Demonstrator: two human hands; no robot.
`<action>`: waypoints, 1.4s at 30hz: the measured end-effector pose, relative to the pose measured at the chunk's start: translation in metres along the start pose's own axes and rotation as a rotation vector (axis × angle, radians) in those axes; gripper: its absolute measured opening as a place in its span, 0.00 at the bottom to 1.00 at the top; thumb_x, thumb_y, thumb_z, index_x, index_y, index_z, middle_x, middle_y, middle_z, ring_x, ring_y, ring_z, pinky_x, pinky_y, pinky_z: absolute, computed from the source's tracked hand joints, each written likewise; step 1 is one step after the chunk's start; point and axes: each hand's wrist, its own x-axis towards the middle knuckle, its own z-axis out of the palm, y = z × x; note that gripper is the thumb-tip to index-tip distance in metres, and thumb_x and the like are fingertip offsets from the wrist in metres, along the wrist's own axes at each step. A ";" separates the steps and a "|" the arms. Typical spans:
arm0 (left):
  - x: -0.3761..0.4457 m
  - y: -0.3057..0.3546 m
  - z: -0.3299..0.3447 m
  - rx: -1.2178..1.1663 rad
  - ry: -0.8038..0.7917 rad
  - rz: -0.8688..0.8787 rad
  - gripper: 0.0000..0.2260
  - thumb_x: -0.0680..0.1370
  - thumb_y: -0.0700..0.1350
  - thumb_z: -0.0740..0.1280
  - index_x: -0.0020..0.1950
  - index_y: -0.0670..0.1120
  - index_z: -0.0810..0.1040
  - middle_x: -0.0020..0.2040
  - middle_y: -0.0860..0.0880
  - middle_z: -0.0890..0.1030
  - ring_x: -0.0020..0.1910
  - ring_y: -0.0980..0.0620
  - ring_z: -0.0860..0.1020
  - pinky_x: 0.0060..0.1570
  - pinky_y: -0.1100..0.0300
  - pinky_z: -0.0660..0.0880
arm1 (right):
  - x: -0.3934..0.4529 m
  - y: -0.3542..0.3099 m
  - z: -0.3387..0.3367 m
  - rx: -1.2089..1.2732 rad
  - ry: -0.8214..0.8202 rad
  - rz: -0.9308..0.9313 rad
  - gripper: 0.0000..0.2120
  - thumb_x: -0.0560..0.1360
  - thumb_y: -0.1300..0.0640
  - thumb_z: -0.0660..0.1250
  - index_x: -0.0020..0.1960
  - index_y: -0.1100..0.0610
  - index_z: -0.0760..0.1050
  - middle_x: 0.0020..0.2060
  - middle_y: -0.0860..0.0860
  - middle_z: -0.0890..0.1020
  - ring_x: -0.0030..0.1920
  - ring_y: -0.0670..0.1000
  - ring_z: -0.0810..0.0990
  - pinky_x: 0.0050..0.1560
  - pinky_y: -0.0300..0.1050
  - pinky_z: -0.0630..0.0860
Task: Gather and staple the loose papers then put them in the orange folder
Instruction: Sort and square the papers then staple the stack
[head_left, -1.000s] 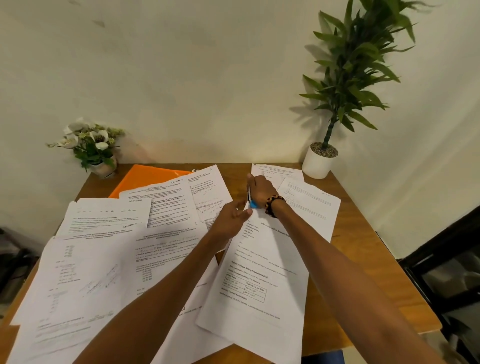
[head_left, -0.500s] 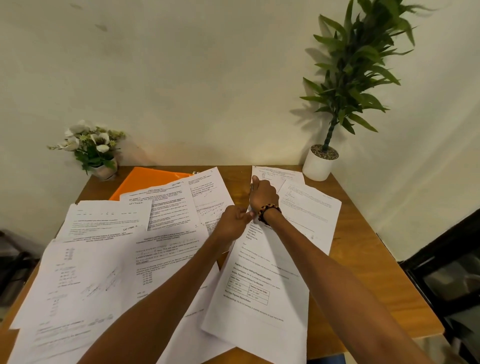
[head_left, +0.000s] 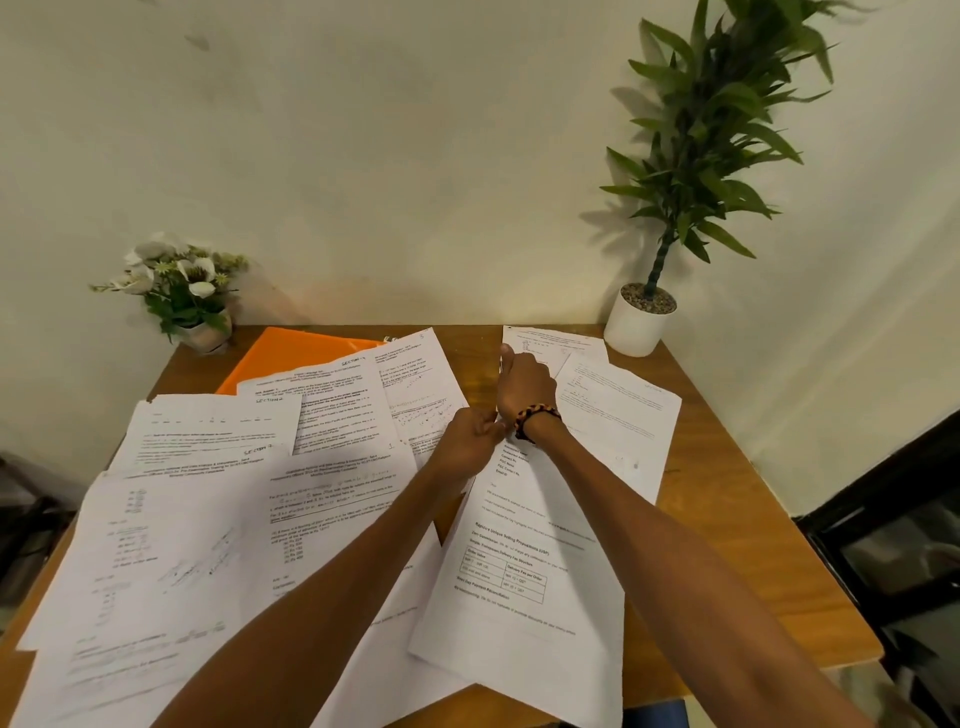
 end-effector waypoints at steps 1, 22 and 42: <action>0.000 0.001 -0.001 0.002 -0.012 0.014 0.08 0.83 0.42 0.64 0.49 0.39 0.79 0.36 0.47 0.78 0.34 0.52 0.75 0.34 0.64 0.67 | 0.000 -0.001 -0.001 0.012 0.008 -0.010 0.27 0.85 0.45 0.46 0.40 0.57 0.74 0.37 0.54 0.79 0.38 0.55 0.79 0.43 0.48 0.76; -0.006 -0.004 -0.003 -0.214 -0.064 -0.058 0.11 0.82 0.47 0.66 0.65 0.51 0.75 0.62 0.48 0.82 0.56 0.45 0.84 0.56 0.42 0.81 | 0.017 0.020 -0.028 0.645 0.102 0.191 0.31 0.81 0.35 0.51 0.49 0.60 0.78 0.44 0.52 0.81 0.44 0.52 0.79 0.49 0.47 0.74; 0.000 -0.015 0.036 -0.484 0.076 -0.063 0.11 0.83 0.44 0.65 0.66 0.47 0.74 0.59 0.50 0.84 0.48 0.48 0.87 0.44 0.50 0.84 | 0.016 0.112 -0.071 -0.259 -0.433 -0.247 0.09 0.75 0.44 0.68 0.44 0.46 0.71 0.52 0.55 0.79 0.51 0.58 0.78 0.47 0.49 0.74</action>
